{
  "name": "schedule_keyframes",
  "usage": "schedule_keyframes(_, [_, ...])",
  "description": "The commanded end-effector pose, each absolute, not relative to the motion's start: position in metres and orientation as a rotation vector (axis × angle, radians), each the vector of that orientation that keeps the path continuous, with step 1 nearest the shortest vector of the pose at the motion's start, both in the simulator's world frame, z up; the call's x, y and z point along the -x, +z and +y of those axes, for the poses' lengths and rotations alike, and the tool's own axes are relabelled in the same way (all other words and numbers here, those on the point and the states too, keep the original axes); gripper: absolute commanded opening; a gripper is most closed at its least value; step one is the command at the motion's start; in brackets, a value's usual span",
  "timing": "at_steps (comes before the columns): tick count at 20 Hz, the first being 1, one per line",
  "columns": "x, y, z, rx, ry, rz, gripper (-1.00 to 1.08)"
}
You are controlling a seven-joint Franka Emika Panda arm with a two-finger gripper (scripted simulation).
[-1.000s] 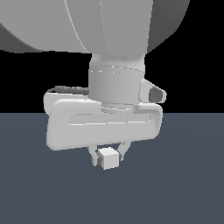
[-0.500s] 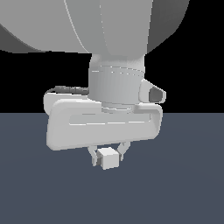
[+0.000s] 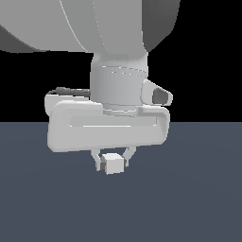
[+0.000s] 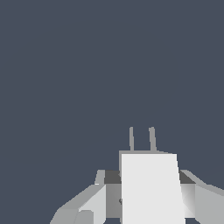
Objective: Plug the charger into the wall socket.
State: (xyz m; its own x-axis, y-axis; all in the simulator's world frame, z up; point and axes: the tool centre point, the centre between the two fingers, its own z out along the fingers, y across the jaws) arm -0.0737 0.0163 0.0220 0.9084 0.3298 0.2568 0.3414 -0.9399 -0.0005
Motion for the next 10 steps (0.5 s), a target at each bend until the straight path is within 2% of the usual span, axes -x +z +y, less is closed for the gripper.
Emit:
schedule_keyframes(1, [0.068,0.028,0.021,3.033,-0.398,-0.495,-1.0])
schedule_keyframes(10, [0.04,0.057,0.042,3.075,-0.407,-0.286,-1.0])
